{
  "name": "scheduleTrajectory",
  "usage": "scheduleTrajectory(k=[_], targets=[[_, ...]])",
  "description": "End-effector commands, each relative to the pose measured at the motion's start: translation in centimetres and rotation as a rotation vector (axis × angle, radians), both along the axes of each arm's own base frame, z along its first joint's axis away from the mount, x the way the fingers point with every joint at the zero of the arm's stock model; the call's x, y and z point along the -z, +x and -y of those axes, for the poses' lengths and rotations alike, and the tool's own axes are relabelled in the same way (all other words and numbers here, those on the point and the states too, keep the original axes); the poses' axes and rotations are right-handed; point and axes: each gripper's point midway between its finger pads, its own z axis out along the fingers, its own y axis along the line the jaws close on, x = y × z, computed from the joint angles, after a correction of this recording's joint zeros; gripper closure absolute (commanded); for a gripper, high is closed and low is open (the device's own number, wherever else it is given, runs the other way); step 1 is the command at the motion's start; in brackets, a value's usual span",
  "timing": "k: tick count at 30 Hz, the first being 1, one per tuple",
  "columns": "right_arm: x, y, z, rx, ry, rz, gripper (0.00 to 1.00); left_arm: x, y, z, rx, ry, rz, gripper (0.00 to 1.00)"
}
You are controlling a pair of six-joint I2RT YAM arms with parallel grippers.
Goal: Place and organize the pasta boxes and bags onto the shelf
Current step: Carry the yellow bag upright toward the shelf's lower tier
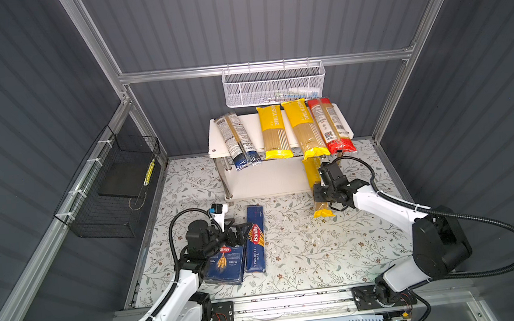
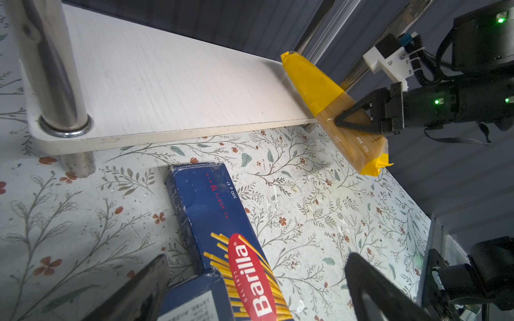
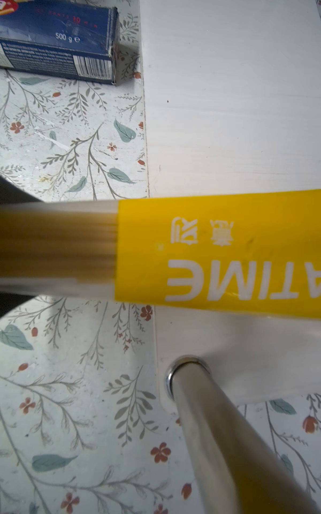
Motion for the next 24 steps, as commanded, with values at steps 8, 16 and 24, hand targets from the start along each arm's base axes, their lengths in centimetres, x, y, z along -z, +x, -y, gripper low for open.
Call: scheduleTrajectory(k=[8,16,24], targets=[[-4.1,4.8,0.4,0.094,0.065,0.206,0.67,-0.2,0.0,0.1,0.007,0.016,0.016,0.00],[-3.8,6.2,0.9,0.117,0.045,0.208,0.61,-0.2,0.0,0.1,0.007,0.015,0.016,0.00],[-2.7,5.4,0.8,0.104,0.060,0.172,0.38,-0.2,0.0,0.1,0.008,0.017,0.016,0.00]])
